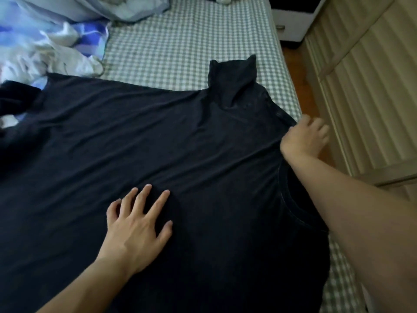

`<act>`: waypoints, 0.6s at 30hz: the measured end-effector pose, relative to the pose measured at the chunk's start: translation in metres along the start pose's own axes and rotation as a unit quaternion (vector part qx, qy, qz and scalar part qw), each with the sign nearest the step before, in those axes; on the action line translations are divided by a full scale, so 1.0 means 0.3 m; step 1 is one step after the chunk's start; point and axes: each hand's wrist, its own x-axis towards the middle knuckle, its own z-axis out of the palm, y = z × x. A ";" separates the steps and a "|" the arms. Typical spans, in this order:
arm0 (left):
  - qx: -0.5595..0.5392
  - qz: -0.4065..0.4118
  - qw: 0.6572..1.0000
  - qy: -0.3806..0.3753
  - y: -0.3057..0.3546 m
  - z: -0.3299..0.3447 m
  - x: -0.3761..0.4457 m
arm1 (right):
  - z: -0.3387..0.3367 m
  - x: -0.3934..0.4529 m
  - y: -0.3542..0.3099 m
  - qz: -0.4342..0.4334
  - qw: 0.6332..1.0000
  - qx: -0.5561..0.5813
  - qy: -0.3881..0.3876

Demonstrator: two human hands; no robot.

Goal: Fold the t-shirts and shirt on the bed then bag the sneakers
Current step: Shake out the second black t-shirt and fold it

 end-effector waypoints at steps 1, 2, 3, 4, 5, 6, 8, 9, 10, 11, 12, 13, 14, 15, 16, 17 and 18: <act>-0.017 0.000 1.000 0.011 -0.001 -0.042 0.031 | -0.004 -0.023 -0.040 -0.078 0.996 0.000 0.030; -0.036 0.004 0.999 0.034 -0.003 -0.083 0.083 | -0.006 -0.050 -0.088 -0.157 0.987 0.007 0.044; -0.051 0.010 0.997 0.064 -0.010 -0.120 0.162 | -0.001 -0.076 -0.143 -0.228 0.973 0.010 0.038; -0.060 0.019 0.994 0.093 -0.023 -0.149 0.253 | 0.005 -0.103 -0.196 -0.285 0.958 0.003 0.014; -0.066 0.030 0.991 0.112 -0.047 -0.170 0.373 | 0.020 -0.115 -0.246 -0.321 0.947 -0.014 -0.018; -0.063 0.041 0.990 0.117 -0.073 -0.184 0.494 | 0.037 -0.115 -0.275 -0.333 0.941 -0.036 -0.056; -0.037 0.051 0.993 0.104 -0.136 -0.205 0.749 | 0.075 -0.055 -0.278 -0.286 0.951 -0.045 -0.113; -0.027 0.054 0.992 0.112 -0.171 -0.216 0.869 | 0.093 -0.010 -0.272 -0.244 0.961 -0.034 -0.127; -0.028 0.050 0.991 0.125 -0.203 -0.234 0.970 | 0.109 0.037 -0.276 -0.205 0.970 -0.019 -0.132; -0.042 0.039 0.989 0.135 -0.226 -0.255 1.056 | 0.122 0.087 -0.289 -0.166 0.978 0.000 -0.124; -0.059 0.028 0.988 0.136 -0.238 -0.273 1.121 | 0.136 0.140 -0.307 -0.127 0.986 0.017 -0.109; -0.076 0.015 0.990 0.121 -0.244 -0.285 1.167 | 0.149 0.191 -0.329 -0.090 0.991 0.025 -0.098; -0.071 0.014 0.992 0.106 -0.249 -0.289 1.196 | 0.157 0.237 -0.354 -0.060 0.993 0.021 -0.095; -0.054 0.021 0.993 0.098 -0.256 -0.288 1.214 | 0.161 0.280 -0.372 -0.036 0.995 0.018 -0.096; -0.042 0.028 0.994 0.096 -0.265 -0.287 1.226 | 0.169 0.320 -0.380 -0.021 0.995 0.021 -0.090; -0.042 0.028 0.994 0.094 -0.275 -0.287 1.232 | 0.174 0.352 -0.379 -0.012 0.996 0.029 -0.078; -0.051 0.019 0.994 0.091 -0.283 -0.292 1.241 | 0.181 0.378 -0.373 -0.007 0.997 0.042 -0.066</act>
